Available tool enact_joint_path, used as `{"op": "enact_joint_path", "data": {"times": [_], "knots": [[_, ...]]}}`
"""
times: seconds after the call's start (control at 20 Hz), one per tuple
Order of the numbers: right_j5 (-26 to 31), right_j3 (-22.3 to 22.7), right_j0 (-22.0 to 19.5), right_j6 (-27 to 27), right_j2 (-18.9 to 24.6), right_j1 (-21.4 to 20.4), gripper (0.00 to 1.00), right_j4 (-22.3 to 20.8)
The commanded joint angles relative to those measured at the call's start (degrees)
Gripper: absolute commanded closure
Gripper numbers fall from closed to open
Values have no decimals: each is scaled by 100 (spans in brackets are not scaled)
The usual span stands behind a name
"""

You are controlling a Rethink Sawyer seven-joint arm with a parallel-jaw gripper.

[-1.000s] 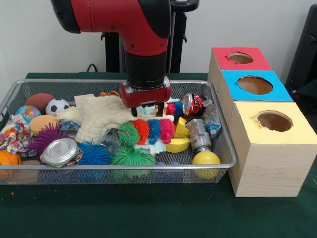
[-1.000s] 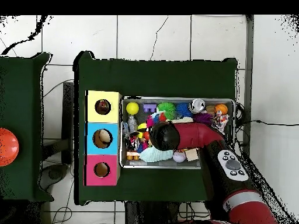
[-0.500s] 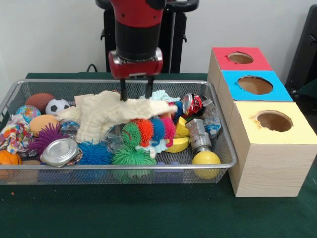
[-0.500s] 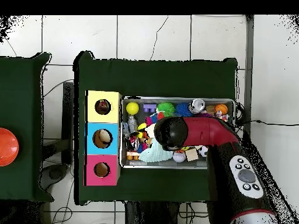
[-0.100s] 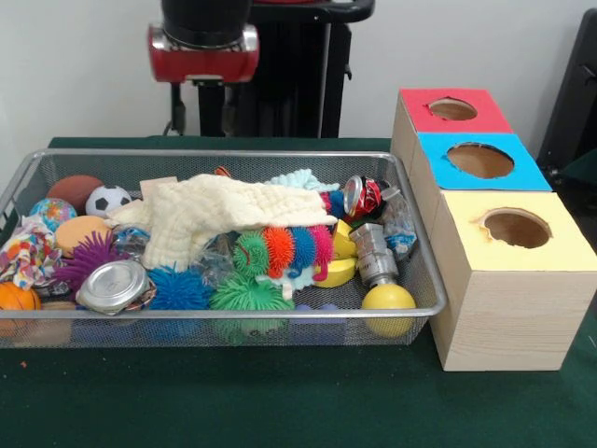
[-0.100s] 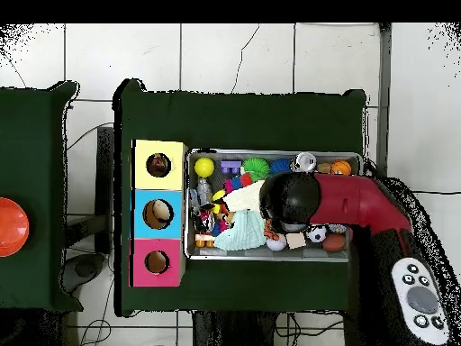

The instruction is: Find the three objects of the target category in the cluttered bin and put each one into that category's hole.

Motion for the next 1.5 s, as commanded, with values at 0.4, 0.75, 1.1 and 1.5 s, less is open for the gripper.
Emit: {"op": "enact_joint_path", "data": {"times": [0.4, 0.75, 1.1, 1.5], "knots": [[375, -1215, -493, -1465, 675, 676, 0, -382], [270, -1760, -749, -1952, 982, 1215, 0, -567], [101, -2209, -882, -2154, 1248, 1777, 0, -775], [142, -2565, -1105, -2523, 1499, 2031, 0, -1002]]}}
